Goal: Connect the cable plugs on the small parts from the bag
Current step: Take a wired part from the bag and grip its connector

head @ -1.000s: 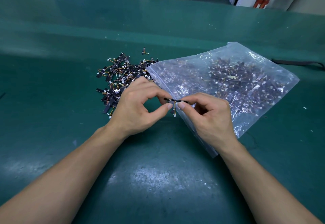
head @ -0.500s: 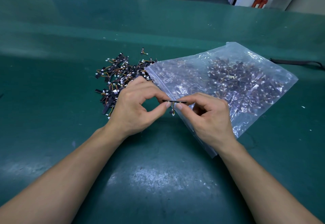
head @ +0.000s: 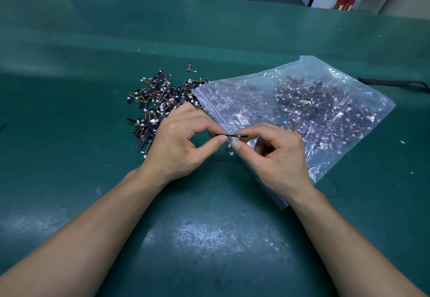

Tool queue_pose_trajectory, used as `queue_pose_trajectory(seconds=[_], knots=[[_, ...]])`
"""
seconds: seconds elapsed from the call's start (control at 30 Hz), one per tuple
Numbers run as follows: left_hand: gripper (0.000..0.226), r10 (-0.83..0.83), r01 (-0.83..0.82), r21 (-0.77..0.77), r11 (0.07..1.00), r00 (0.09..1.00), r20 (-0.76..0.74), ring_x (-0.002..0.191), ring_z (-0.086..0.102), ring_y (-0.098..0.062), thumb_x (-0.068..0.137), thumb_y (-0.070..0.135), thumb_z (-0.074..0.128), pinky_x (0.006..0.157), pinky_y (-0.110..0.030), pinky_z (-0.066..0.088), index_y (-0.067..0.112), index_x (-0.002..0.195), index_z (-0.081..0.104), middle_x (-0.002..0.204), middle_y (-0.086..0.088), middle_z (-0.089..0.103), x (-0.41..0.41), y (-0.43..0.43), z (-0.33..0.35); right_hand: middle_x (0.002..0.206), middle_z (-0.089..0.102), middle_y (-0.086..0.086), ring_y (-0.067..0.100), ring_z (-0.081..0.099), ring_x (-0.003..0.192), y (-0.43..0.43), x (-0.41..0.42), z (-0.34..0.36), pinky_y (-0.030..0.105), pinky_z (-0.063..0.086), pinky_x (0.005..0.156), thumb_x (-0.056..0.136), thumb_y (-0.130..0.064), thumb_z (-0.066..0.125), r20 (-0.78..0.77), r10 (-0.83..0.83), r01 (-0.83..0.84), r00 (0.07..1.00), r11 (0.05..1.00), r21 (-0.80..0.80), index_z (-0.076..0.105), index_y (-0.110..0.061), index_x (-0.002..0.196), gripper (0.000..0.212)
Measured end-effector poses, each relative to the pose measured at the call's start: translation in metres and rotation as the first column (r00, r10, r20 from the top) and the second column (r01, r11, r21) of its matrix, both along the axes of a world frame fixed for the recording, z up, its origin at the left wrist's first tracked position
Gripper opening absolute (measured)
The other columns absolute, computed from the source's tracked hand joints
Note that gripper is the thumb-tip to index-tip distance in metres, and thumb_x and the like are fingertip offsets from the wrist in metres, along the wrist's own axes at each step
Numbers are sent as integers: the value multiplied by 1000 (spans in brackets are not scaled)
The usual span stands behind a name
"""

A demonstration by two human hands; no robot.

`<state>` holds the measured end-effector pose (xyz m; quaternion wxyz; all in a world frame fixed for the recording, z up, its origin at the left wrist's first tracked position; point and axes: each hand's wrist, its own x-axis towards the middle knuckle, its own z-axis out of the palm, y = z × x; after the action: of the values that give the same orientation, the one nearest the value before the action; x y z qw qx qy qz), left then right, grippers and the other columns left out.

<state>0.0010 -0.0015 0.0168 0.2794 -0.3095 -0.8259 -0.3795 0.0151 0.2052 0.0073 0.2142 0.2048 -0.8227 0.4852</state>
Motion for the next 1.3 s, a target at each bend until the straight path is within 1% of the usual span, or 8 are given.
queue_pose_trajectory(seconds=[0.13, 0.3, 0.5, 0.7, 0.83, 1.03, 1.2, 1.3], knots=[[5, 2, -2, -7, 1000, 1000, -4, 73, 58, -20, 85, 13, 79, 77, -29, 43, 12, 80, 76, 76, 5, 69, 0, 0, 0, 74, 64, -25, 9, 49, 50, -1, -1, 0, 10, 35, 54, 85, -19, 79, -15, -7, 7, 1000, 1000, 2, 79, -23, 88, 5], [4, -14, 14, -3, 1000, 1000, 1, 73, 60, -21, 83, 11, 80, 78, -31, 44, 10, 82, 76, 78, 5, 70, -1, 0, 0, 75, 64, -25, 4, 49, 52, -1, 0, 1, 9, 34, 56, 86, -17, 78, -35, -2, 2, 999, 1000, 13, 79, -20, 87, 4], [5, -18, 18, -22, 1000, 999, 36, 75, 56, -19, 86, 14, 77, 76, -27, 43, 12, 82, 75, 79, 6, 69, 0, 0, 0, 71, 63, -28, 7, 48, 49, -1, 0, 1, 9, 34, 54, 84, -20, 79, 20, -12, 12, 1000, 1000, 1, 77, -29, 90, 11], [4, -21, 22, -24, 999, 998, 58, 77, 54, -17, 84, 14, 78, 75, -23, 40, 13, 81, 75, 79, 8, 69, 0, 1, -1, 72, 64, -28, 6, 47, 50, -1, 0, 2, 8, 33, 55, 86, -15, 77, 17, 20, -20, 1000, 998, 52, 78, -23, 85, 8], [8, -35, 38, -33, 999, 995, 99, 81, 53, -17, 84, 18, 78, 76, -21, 39, 12, 89, 76, 83, 7, 69, 1, 1, -2, 73, 65, -26, 3, 48, 51, 1, -1, 2, 8, 33, 56, 86, -11, 78, 11, 13, -13, 1000, 999, 50, 79, -20, 85, 9], [3, -18, 19, -18, 1000, 999, 50, 78, 56, -17, 85, 11, 78, 77, -26, 43, 12, 83, 75, 80, 6, 69, 0, 1, -1, 72, 64, -27, 8, 48, 49, 0, 1, 0, 10, 35, 54, 83, -23, 79, 46, 13, -14, 999, 1000, 15, 78, -25, 91, 8], [3, -26, 28, -26, 999, 996, 82, 79, 54, -15, 84, 13, 78, 77, -23, 40, 13, 84, 75, 81, 8, 69, 1, 0, -1, 72, 63, -27, 6, 48, 51, -1, 0, 2, 9, 33, 55, 86, -15, 78, 13, 22, -22, 1000, 999, 37, 78, -21, 85, 6], [8, -40, 43, -23, 999, 993, 115, 81, 53, -20, 82, 17, 78, 75, -26, 42, 13, 88, 74, 83, 7, 69, 2, 0, -1, 72, 63, -27, 3, 47, 51, -1, 0, 2, 8, 32, 55, 86, -12, 78, 6, 1, -2, 1000, 999, 41, 78, -18, 84, 6]])
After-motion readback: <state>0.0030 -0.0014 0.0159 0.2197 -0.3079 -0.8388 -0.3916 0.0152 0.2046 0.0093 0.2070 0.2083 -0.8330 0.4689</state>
